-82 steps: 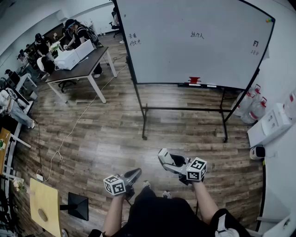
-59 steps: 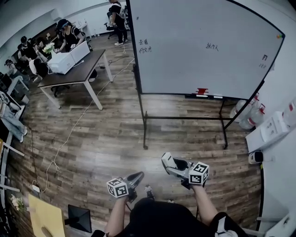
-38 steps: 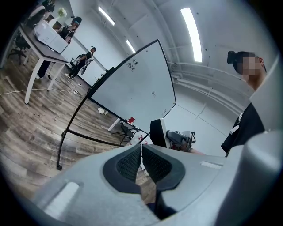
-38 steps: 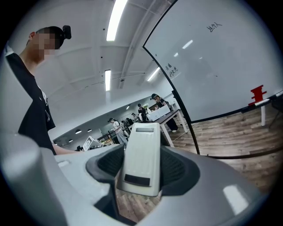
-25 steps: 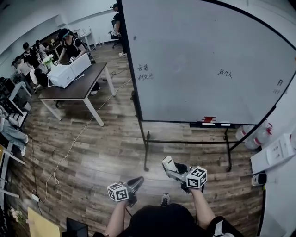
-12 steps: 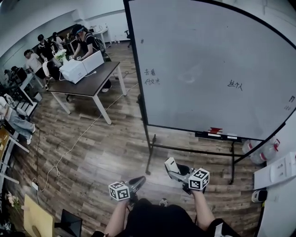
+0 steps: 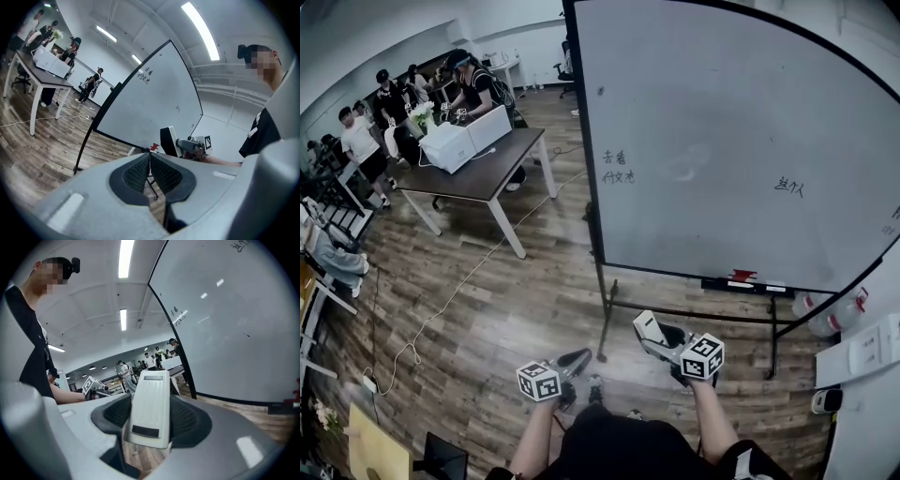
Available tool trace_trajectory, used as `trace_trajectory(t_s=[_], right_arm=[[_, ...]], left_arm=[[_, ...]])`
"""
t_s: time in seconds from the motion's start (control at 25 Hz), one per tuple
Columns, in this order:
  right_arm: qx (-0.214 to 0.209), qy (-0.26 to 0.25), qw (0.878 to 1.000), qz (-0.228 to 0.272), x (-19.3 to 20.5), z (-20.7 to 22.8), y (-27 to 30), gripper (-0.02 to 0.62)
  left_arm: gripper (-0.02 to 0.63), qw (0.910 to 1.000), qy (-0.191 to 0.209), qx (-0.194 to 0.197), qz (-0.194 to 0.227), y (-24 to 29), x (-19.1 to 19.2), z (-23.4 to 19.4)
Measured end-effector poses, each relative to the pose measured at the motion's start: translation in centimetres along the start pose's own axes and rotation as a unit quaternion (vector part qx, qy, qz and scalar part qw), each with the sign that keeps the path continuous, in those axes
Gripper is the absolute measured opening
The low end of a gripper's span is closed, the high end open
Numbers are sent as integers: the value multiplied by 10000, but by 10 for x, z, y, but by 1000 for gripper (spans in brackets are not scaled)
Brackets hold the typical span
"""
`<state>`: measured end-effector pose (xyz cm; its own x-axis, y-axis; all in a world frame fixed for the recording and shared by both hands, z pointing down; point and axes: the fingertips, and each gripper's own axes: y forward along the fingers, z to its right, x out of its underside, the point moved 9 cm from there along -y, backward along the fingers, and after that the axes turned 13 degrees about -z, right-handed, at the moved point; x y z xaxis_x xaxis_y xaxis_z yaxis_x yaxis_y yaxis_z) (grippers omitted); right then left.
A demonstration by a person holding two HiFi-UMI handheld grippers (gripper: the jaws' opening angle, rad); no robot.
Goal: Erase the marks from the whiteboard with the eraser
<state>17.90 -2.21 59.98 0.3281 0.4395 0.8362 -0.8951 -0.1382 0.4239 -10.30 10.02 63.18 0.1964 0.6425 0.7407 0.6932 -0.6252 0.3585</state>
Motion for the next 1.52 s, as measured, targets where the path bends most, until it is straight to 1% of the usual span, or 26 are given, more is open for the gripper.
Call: trace_trajectory(t_s=[0.2,0.32,0.48,0.64,0.84,0.96,1.12,1.28,1.52], right_arm=[[340,-518,9981,-34,-52,12,28,259],[700,-930,9932,-56,-87,24,44,259],[1297,-1367,9821,20,-133,38,56,259],[1918,-1813,9645,70,-177,50,61,259],[2684,-2315,9349,209,-227,58,65,259],[2911,-2393,9257,326,-244,57,68,259],[3225,-2508,9119,384,-260,58,78,258],[3612,-2721,8901,567,-283,56,81,258],[3976,-3144,8586,760,-329,51,70,258]], left_arm=[[17,9978,640,-21,-185,8,-62,-33],[18,9950,986,69,-108,12,-101,-49],[18,9917,1268,184,-90,17,-139,-69],[18,9879,1508,332,-132,25,-171,-86],[18,9859,1572,528,-239,31,-186,-107],[18,9846,1595,620,-369,33,-189,-119],[18,9843,1549,723,-438,29,-196,-138],[18,9843,1492,767,-540,27,-202,-158],[18,9862,1393,754,-491,33,-216,-176]])
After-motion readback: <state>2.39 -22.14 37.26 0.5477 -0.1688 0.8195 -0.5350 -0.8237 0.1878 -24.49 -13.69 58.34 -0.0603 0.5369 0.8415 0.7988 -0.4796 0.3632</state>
